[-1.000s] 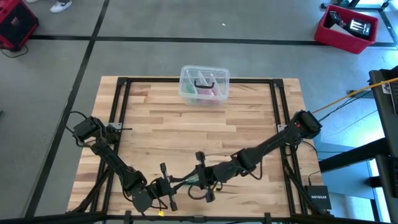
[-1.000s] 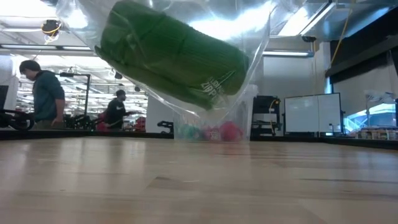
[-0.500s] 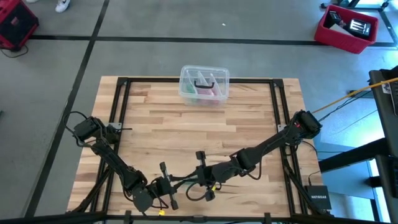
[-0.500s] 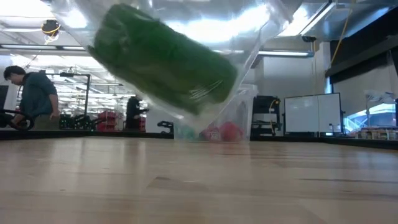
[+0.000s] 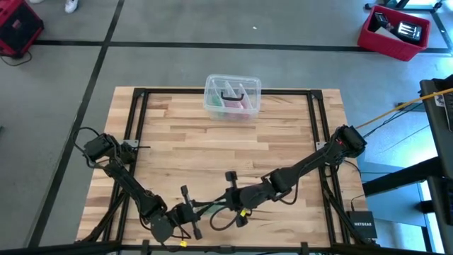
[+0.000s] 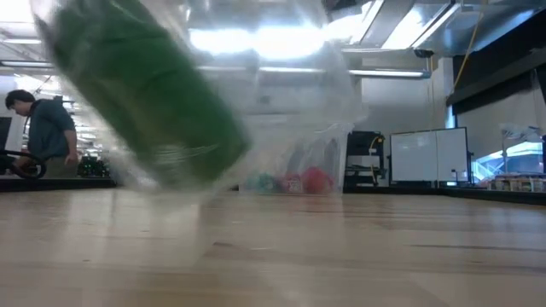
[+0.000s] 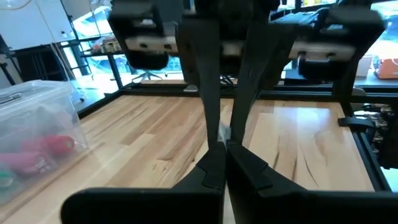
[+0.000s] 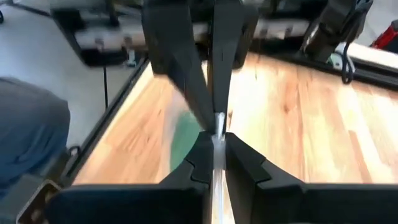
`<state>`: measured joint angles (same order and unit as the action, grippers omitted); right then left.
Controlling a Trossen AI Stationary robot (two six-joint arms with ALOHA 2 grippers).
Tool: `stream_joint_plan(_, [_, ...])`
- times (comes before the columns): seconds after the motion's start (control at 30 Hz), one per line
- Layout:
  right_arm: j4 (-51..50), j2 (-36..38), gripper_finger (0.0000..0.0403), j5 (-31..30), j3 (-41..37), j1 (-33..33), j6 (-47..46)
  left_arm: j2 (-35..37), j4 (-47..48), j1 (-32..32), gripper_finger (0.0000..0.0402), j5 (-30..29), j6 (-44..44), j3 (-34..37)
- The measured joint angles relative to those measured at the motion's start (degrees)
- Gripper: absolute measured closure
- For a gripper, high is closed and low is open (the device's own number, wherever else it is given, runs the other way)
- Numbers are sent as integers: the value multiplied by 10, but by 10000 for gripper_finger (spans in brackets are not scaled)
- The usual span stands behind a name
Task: Roll bandage
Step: Close the transparent zip lock bag
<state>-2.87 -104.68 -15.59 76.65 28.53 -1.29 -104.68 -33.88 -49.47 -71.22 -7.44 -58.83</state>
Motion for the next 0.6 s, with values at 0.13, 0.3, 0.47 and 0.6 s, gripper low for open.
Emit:
stream_joint_plan(0.13, [-53, -3, 381, 2, -5, 0, -4, 2, -13, -3, 401, -10, 2, -1])
stream_joint_plan(0.3, [-42, -3, 379, -9, -20, -1, -22, 2, -40, -11, 401, -15, 42, -2])
stream_joint_plan(0.47, [-35, -3, 380, -7, -25, 0, -28, 3, -41, -3, 400, 7, 20, -1])
stream_joint_plan(0.6, [-30, -3, 377, -2, -24, 0, -29, 3, -17, 27, 371, 70, -22, -1])
